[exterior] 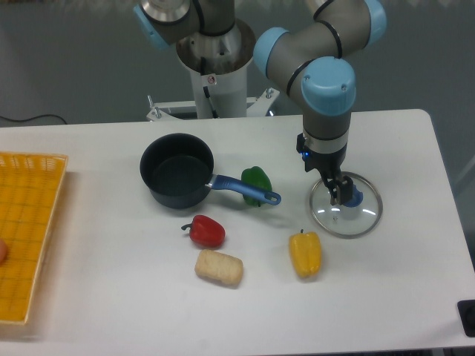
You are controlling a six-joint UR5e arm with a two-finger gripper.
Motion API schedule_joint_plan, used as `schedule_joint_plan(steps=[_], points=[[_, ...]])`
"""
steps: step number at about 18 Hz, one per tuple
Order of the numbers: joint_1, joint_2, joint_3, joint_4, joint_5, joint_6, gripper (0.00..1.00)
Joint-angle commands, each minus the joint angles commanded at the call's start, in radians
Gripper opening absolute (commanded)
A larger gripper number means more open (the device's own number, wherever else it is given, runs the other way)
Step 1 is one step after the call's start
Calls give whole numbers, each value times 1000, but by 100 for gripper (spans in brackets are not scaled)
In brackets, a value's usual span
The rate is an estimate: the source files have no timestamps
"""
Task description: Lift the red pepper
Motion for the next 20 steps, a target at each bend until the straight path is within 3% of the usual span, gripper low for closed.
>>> schedule_joint_plan(steps=[16,20], points=[[2,0,0,-12,-12,0,100],[5,-2,-2,-15,-84,-47,100]])
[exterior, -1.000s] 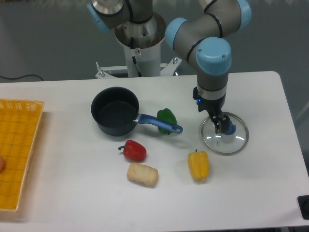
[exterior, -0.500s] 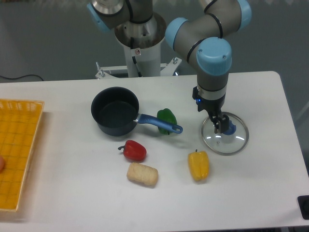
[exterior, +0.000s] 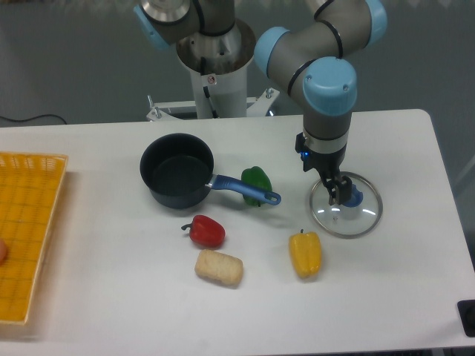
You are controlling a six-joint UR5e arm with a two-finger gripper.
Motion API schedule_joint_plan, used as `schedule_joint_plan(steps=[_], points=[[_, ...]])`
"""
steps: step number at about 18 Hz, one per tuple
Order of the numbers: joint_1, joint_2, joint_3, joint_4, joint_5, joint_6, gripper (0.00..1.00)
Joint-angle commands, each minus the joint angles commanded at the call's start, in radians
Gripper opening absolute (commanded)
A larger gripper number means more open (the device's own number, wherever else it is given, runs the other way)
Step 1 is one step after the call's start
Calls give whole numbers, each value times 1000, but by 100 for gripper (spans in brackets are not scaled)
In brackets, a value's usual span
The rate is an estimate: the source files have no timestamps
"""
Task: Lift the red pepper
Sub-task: 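Move the gripper over toward the red pepper beside the saucepan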
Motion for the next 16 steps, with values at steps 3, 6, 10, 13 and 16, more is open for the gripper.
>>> schedule_joint_plan(steps=[3,6,10,13,16], points=[[-3,0,-20,9,-41,-118,100],[-21,0,-28,6,-94,-279,100],[-102,-2,-48,17,-120,-543,100],[-176,-9,-40,20,-88,-794,100],[-231,-15,-43,18,-63,-888,100]])
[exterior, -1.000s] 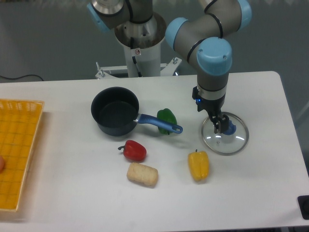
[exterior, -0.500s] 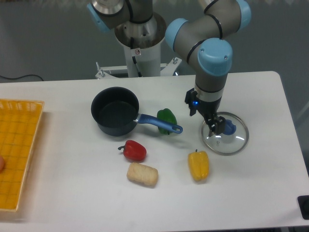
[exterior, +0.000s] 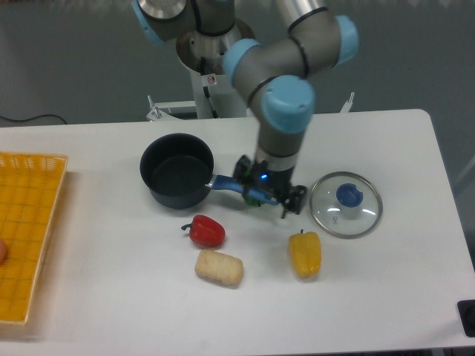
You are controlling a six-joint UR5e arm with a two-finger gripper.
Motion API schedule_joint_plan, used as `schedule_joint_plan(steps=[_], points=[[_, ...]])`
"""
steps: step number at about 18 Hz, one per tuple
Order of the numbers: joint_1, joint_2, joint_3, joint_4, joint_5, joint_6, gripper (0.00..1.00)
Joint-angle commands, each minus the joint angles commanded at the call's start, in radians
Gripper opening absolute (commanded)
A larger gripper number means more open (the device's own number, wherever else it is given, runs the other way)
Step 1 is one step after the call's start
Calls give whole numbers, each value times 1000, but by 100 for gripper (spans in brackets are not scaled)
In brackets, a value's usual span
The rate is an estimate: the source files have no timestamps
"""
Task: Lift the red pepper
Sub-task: 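Move the gripper over toward the red pepper beside the saucepan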
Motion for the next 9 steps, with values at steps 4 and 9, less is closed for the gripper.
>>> schedule_joint_plan(steps=[4,9], points=[[-89,-46,27,2,113,36,100],[-106,-61,75,-5,117,235,100]])
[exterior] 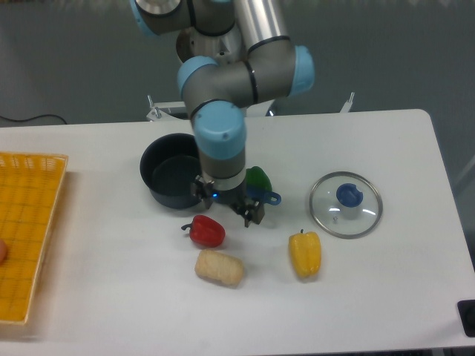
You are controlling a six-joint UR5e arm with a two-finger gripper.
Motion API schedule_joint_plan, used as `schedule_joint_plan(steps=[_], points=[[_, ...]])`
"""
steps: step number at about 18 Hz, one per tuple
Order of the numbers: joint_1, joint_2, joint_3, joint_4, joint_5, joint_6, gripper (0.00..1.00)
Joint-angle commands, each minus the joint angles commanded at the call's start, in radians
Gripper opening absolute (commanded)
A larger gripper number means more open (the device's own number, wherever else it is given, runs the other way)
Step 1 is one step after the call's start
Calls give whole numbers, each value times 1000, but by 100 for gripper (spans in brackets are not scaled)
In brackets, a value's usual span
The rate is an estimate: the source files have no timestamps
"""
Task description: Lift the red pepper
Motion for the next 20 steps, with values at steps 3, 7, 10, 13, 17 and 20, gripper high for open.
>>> schedule_joint_plan(steps=[3,7,10,13,17,20], points=[[-2,-2,-3,0,6,177,100],[-2,-32,3,-2,14,385,100],[-23,-64,11,-2,48,450,100],[-32,-98,23,5,46,461,100],[-54,-118,28,5,46,467,100],[-57,-120,23,2,48,533,100]])
